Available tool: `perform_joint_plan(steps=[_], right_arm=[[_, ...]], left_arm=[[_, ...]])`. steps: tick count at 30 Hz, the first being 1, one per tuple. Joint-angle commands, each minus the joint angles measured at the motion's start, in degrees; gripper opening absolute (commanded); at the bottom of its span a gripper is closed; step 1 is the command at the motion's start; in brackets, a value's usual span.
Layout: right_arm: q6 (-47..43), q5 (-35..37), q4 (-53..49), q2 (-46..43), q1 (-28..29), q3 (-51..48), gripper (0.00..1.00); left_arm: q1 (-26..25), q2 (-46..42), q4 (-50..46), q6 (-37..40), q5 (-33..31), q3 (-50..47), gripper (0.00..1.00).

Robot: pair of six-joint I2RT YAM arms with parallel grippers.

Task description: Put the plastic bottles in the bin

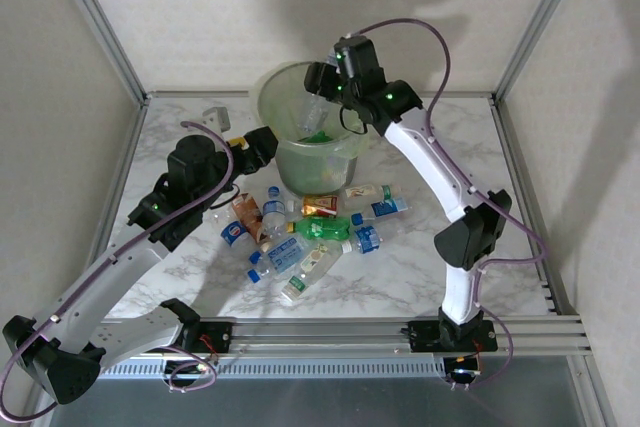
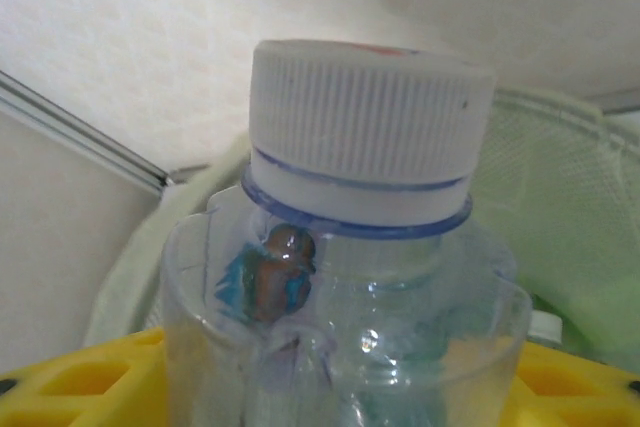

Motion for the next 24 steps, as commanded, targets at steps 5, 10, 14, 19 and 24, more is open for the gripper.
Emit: perform_joint_plan(steps=[5, 10, 14, 19, 24], right_arm=[[-0.99, -3.12, -4.12, 3.17, -0.17, 2.51, 0.68], [-0.73, -3.18, -4.37, 3.39, -0.15, 2.76, 0.73], [-0.89, -3.16, -4.12, 2.05, -0.17, 3.25, 0.74], [-1.34, -2.58, -2.93, -2.44, 0.06, 1.58, 0.75], [-1.87, 0.25, -0.8, -10.96, 0.27, -6.15, 0.76]], left_arm=[[0.92, -0.8, -0.82, -0.52, -1.11, -0.73, 0.86], [1.1, -1.06, -1.17, -0.83, -1.11, -1.16, 0.86], [1.36, -1.2, -1.52, -1.09, -1.37, -1.34, 0.86], [1.63, -1.58, -2.61, -1.45, -1.9, -1.43, 0.85], [2.36, -2.59, -4.38, -2.44, -3.17, -2.15, 0.84]])
